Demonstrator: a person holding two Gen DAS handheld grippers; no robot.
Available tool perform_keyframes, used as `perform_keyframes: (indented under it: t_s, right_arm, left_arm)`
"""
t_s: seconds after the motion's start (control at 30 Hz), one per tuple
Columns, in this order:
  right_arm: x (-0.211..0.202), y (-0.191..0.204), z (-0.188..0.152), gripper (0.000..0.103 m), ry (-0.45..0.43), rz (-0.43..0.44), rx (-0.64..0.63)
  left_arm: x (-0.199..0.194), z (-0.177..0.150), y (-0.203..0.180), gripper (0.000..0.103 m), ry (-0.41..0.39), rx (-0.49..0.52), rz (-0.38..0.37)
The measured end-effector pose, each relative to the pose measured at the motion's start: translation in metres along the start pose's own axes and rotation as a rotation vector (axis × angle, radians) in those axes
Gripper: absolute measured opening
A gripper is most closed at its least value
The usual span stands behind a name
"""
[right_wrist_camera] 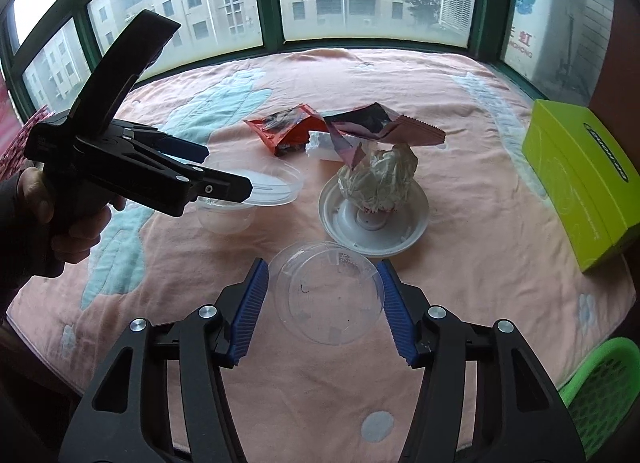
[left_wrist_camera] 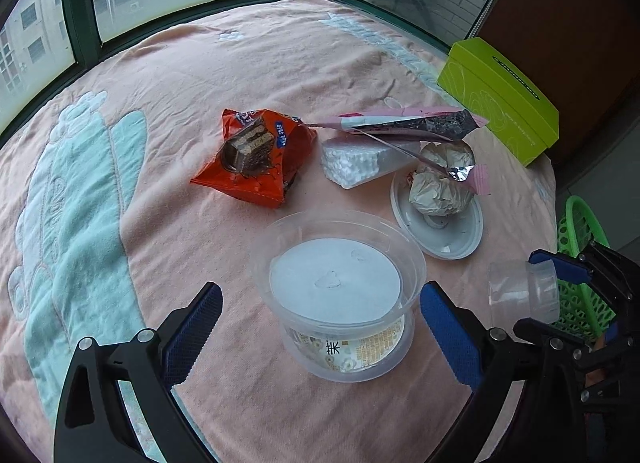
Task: Collect trash
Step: 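Lift the clear bowl off the labeled pudding cup with the left tool, then carry the clear lid to the green wastebasket with the right tool while the left tool carries the bowl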
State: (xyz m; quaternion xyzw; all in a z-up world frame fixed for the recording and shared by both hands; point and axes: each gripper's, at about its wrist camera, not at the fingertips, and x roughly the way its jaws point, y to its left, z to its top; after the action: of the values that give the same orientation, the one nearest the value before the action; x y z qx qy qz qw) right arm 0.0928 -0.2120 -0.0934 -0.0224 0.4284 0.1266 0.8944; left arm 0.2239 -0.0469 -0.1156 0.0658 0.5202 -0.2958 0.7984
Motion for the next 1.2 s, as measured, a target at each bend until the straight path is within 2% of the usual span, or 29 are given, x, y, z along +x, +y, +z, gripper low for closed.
perform_keyframes:
  t_s: [0.2, 0.53, 0.63, 0.93, 1.2]
  right_arm:
    - [0.01, 0.0, -0.006, 0.056, 0.022, 0.002, 0.015]
    - [0.018, 0.002, -0.011, 0.055, 0.032, 0.004, 0.02]
    - [0.019, 0.002, -0.011, 0.055, 0.032, 0.005, 0.021]
    - [0.018, 0.001, -0.012, 0.056, 0.026, 0.008, 0.033]
    - [0.006, -0.002, -0.015, 0.055, 0.002, 0.011, 0.078]
  left_arm:
    - [0.001, 0.0, -0.003, 0.096, -0.016, 0.011, -0.025]
    - [0.005, 0.0, -0.013, 0.095, -0.039, 0.083, 0.016]
    - [0.007, 0.001, -0.014, 0.086, -0.038, 0.091, 0.022]
    - [0.001, -0.001, -0.01, 0.085, -0.069, 0.06, 0.041]
    - [-0.03, -0.004, -0.009, 0.085, -0.14, -0.006, 0.04]
